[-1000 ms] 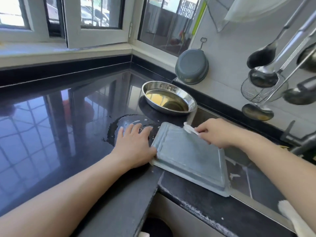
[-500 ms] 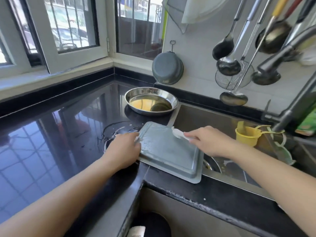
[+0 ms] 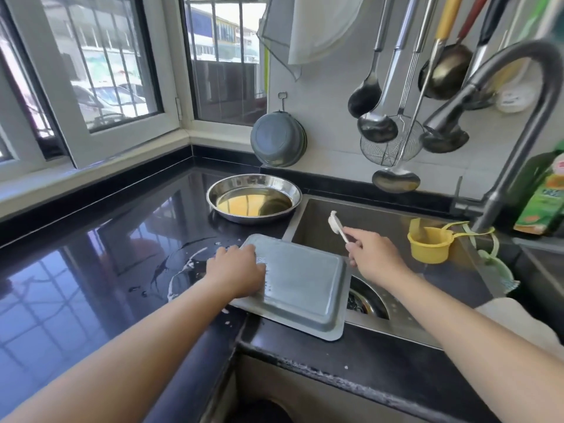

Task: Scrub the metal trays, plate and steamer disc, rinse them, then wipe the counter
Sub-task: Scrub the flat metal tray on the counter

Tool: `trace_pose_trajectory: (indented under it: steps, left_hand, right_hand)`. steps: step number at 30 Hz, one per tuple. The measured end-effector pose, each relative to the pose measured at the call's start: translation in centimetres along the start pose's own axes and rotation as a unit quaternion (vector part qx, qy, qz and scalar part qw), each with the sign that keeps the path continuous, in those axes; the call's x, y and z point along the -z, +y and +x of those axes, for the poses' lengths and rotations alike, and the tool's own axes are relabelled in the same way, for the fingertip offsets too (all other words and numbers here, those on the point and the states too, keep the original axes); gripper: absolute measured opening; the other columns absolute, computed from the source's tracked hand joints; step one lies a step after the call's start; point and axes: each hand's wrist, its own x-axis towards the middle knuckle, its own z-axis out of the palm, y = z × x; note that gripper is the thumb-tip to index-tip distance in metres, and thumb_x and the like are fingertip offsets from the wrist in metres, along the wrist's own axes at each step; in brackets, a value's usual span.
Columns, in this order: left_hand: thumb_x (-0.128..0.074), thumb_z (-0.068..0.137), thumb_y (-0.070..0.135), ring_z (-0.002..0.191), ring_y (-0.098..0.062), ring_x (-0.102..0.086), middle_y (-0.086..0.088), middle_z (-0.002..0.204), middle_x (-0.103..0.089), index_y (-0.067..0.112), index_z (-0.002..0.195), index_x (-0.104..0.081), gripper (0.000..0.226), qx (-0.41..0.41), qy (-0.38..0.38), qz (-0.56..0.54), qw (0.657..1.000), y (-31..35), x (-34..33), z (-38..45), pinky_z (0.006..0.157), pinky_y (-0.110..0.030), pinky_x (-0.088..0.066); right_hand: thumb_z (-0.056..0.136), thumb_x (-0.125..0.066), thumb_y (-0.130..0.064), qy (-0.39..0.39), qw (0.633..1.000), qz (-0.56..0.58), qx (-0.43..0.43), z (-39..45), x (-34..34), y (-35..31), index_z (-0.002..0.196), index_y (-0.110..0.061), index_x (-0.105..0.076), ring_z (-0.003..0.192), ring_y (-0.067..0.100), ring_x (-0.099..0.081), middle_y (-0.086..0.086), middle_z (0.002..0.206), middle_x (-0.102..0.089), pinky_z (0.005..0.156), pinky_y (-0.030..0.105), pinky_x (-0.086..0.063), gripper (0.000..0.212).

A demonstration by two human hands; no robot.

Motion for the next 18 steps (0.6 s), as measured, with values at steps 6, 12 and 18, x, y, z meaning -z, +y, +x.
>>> trace_pose_trajectory:
  steps: [6, 12, 18]
  left_hand:
    - [-0.042, 0.102, 0.044, 0.135, -0.039, -0.040, -0.016, 0.142, -0.052, 0.020, 0.142, -0.047, 0.047, 0.011, 0.001, 0.004, 1.000, 1.6, -0.5, 0.4, 0.106, -0.052, -0.036]
    - [-0.042, 0.102, 0.047, 0.135, -0.041, -0.040, -0.016, 0.142, -0.050, 0.021, 0.142, -0.047, 0.048, 0.003, 0.000, 0.000, 1.000, 2.0, -0.5, 1.6, 0.107, -0.054, -0.037]
    - [-0.039, 0.103, 0.053, 0.137, -0.038, -0.040, -0.010, 0.149, -0.047, 0.024, 0.149, -0.042, 0.054, -0.028, 0.058, -0.024, 0.998, 2.9, -2.2, 2.1, 0.109, -0.051, -0.037]
  right_hand:
    - [0.102, -0.054, -0.018, -0.027, 0.999, 0.029, -0.021, 0.0, 0.5, 2.0, 0.140, -0.031, -0.060, 0.081, 0.021, -0.071, -0.003, 0.084, -0.073, 0.085, 0.043, -0.057, 0.040]
    - [0.105, -0.051, -0.013, -0.175, 0.977, 0.117, 0.026, -5.1, 1.6, 0.6, 0.141, -0.042, -0.050, 0.071, 0.019, -0.074, 0.008, 0.088, -0.067, 0.044, 0.027, -0.048, 0.046]
    - [0.104, -0.051, -0.013, -0.074, 0.993, 0.085, 0.028, -3.7, 4.1, 3.8, 0.140, -0.038, -0.055, 0.073, 0.016, -0.074, 0.006, 0.090, -0.067, 0.042, 0.016, -0.041, 0.043]
